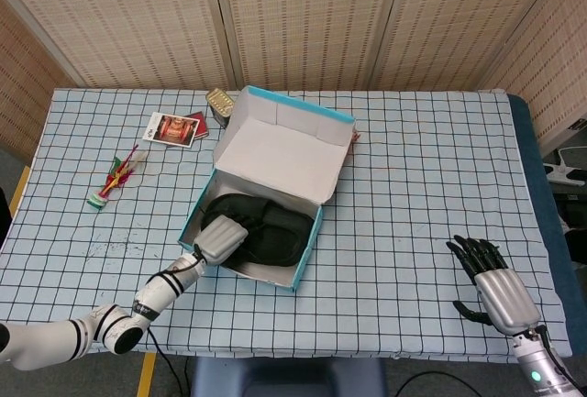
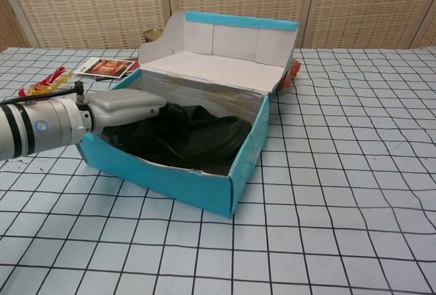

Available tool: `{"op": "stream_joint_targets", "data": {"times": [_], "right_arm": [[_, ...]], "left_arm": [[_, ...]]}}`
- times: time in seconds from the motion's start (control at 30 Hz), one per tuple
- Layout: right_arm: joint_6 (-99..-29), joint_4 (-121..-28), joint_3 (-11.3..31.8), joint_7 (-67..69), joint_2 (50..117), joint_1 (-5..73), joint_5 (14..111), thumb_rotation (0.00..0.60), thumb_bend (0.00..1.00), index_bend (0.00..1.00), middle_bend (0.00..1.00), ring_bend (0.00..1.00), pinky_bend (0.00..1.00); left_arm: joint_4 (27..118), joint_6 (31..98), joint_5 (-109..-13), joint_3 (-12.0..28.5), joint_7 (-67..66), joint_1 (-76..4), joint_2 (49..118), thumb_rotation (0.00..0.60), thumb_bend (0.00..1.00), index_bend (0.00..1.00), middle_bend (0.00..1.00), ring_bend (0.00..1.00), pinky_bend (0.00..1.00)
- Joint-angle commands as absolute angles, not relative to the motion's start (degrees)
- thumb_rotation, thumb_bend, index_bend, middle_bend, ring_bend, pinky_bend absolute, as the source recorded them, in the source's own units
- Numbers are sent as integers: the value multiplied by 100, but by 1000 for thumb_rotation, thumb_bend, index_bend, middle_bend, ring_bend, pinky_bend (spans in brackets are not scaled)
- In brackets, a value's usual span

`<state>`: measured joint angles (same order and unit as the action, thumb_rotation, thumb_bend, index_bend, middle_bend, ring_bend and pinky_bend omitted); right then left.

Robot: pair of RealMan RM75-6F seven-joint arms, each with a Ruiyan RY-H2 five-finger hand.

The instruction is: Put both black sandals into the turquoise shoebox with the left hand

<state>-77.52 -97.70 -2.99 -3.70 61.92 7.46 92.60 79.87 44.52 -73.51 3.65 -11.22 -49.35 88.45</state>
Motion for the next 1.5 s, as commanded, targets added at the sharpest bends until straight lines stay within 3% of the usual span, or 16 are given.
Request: {"op": "stream_joint_targets", "data": {"times": [0.03, 0.27, 0.53, 0.6, 0.7, 0.8, 0.97, 1.5], "right_arm": [[-7743, -9770, -300, -381, 6196, 750, 9255, 600, 126, 0, 0, 0, 0], [-7721, -9778, -301, -427, 6216, 757, 9238, 600, 126, 0, 0, 0, 0], [-7738, -9785, -297, -422, 6207, 749, 9228, 600, 126, 0, 0, 0, 0], [-7741, -9782, -298, -410, 6203, 750, 9234, 600, 126, 0, 0, 0, 0], [-7758, -9780, -300, -389, 6195, 746, 9247, 600, 126, 0, 0, 0, 0], [-7770, -9777, -303, -372, 6188, 743, 9260, 600, 126, 0, 0, 0, 0], [-7790, -9781, -311, -361, 6182, 735, 9283, 600, 127, 0, 0, 0, 0], [-7830, -9786, -302, -341, 6169, 721, 9288, 600, 125, 0, 0, 0, 0]], "left_arm": [[7834, 4437, -7334, 255, -1347, -4912, 8946, 600, 517, 310, 522, 562, 477], [7615, 4519, -7449, 72, -1712, -4845, 9115, 600, 516, 311, 523, 563, 477], [7776, 4430, -7478, 123, -1421, -4838, 9086, 600, 518, 291, 505, 547, 454], [7880, 4460, -7539, 155, -1272, -4830, 9026, 600, 518, 198, 400, 434, 383], [7984, 4606, -7733, 189, -1047, -4804, 8941, 600, 503, 20, 126, 135, 253], [8065, 4756, -7930, 222, -748, -4774, 8860, 600, 475, 0, 2, 1, 161], [8147, 4817, -8067, 261, -419, -4767, 8707, 600, 442, 0, 0, 0, 98], [8564, 4797, -8252, 350, 364, -4790, 8269, 600, 424, 0, 0, 0, 67]]}}
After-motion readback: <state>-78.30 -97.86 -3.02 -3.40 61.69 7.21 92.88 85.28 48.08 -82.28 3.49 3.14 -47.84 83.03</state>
